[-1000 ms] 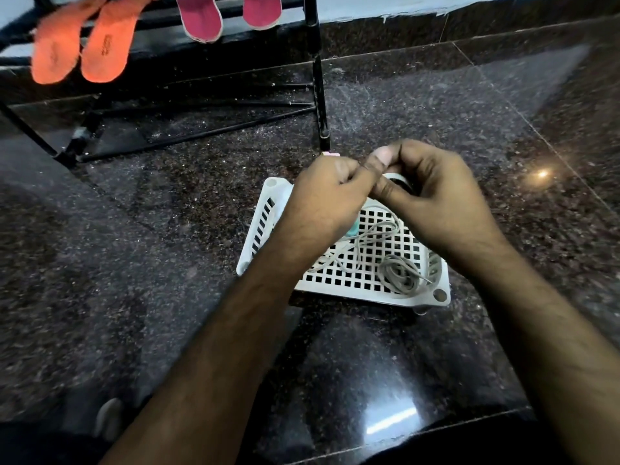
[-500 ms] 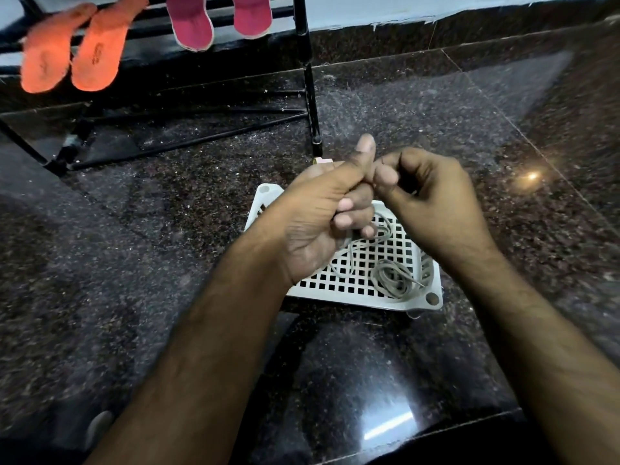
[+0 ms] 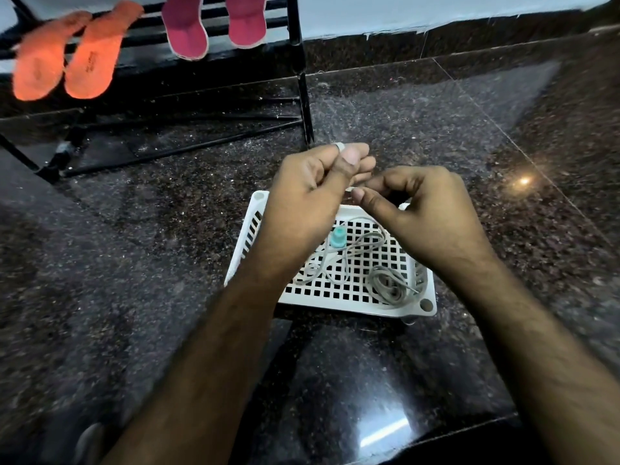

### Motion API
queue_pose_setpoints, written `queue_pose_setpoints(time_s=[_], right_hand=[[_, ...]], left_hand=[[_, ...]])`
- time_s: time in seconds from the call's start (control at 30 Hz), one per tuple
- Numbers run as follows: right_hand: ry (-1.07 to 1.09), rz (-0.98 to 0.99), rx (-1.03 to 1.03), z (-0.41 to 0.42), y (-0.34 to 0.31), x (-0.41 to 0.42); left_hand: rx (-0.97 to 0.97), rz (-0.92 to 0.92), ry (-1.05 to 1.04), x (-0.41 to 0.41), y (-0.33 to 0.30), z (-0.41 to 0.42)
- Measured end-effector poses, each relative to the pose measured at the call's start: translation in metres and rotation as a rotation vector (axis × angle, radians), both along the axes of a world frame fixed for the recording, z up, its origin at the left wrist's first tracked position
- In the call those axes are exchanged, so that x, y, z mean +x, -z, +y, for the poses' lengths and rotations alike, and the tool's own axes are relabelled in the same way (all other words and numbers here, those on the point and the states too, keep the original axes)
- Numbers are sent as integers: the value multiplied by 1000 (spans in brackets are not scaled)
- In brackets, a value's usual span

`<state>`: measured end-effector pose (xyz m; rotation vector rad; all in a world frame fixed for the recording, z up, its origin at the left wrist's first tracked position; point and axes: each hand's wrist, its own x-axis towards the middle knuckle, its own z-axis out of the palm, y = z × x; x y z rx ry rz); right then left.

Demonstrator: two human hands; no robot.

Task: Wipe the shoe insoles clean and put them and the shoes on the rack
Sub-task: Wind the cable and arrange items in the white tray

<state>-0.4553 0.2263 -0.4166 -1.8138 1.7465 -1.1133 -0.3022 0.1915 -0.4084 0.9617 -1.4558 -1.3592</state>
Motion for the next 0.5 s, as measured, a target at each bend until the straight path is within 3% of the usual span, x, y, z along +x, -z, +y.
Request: queue_pose_setpoints(time_s=[0.2,0.3,0.37,0.43,0.5], right_hand=[[-97,23,-31,1,2,6],[-103,-244,-49,0,3,7],[22,-336,-111,-2,8,9],[134,-390,-19,-2,16,14],[41,-478,234,1,24,23]], left_hand=[[48,-3,-61,-4,3,3],[144,119,-57,-2,0,2],[244,251,-53,0,-3,1],[327,389,-46,2,-6,0],[360,482,-44,2,-6,0]])
